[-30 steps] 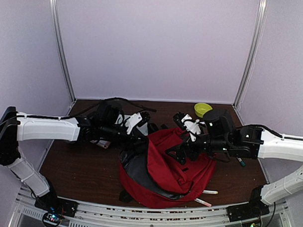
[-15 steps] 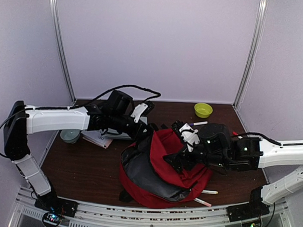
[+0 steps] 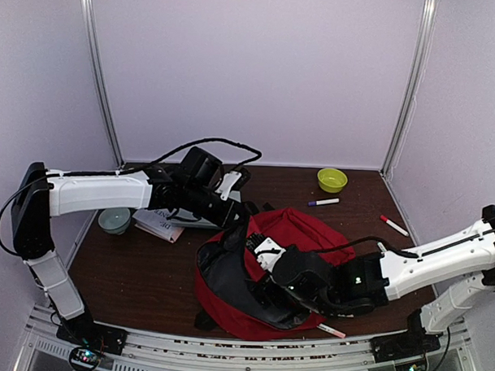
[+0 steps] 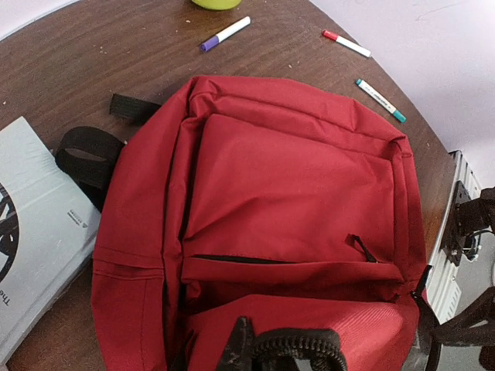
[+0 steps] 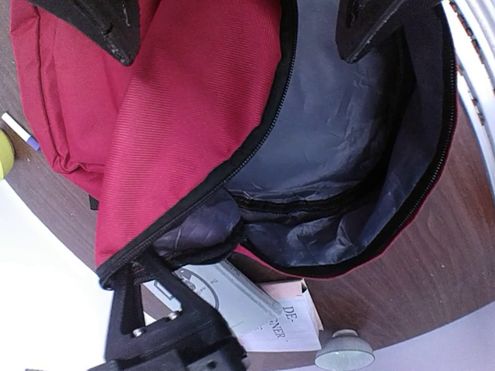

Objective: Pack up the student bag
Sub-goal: Pass from the left arm to the right

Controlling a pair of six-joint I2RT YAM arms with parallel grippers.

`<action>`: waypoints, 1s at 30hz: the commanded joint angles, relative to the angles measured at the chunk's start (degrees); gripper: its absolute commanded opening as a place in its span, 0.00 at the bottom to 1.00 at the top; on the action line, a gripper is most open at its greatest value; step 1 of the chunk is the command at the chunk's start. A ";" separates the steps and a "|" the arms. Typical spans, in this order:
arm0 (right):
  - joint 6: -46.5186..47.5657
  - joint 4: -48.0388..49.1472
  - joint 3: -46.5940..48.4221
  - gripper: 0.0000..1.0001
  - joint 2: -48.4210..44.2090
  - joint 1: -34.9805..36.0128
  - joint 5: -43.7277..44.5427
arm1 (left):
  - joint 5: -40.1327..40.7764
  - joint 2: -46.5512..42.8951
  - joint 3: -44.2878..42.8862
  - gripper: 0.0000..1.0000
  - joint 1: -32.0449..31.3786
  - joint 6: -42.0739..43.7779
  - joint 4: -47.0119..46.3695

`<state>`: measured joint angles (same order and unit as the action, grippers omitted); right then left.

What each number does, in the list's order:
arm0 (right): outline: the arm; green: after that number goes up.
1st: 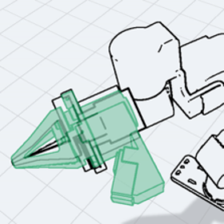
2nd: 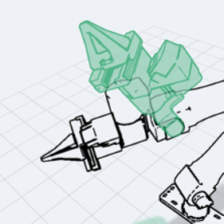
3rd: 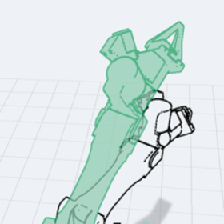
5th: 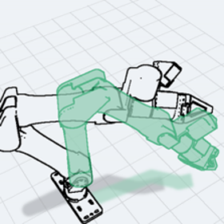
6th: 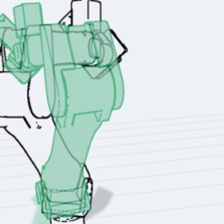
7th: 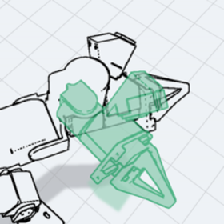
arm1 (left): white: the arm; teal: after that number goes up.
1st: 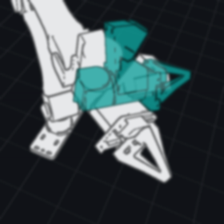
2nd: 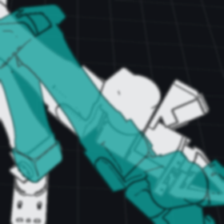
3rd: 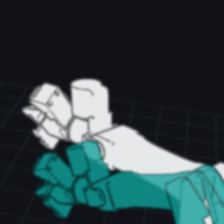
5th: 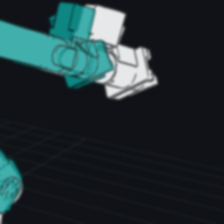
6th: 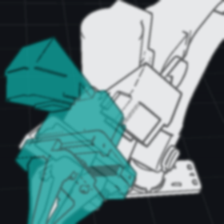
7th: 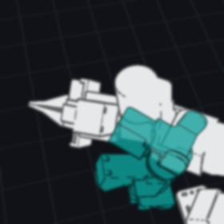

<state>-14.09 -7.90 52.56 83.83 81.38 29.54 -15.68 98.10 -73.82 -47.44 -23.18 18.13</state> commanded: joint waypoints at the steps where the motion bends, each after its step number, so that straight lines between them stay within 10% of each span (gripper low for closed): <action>1: 2.58 1.19 3.45 0.87 5.20 2.21 7.05 | 0.38 -0.47 -0.68 0.00 0.42 -0.99 -0.53; 19: 1.54 -9.23 13.45 0.62 21.39 4.93 28.52 | 0.60 -1.22 0.08 0.00 0.42 -0.82 0.23; 30: -0.38 -11.14 11.99 0.15 14.96 4.92 27.33 | 2.06 -2.16 1.11 0.00 0.42 -0.90 0.87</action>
<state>-13.63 -17.98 65.56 103.98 86.13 56.69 -15.16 98.04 -73.41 -47.44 -23.75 19.42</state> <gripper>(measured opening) 0.199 0.013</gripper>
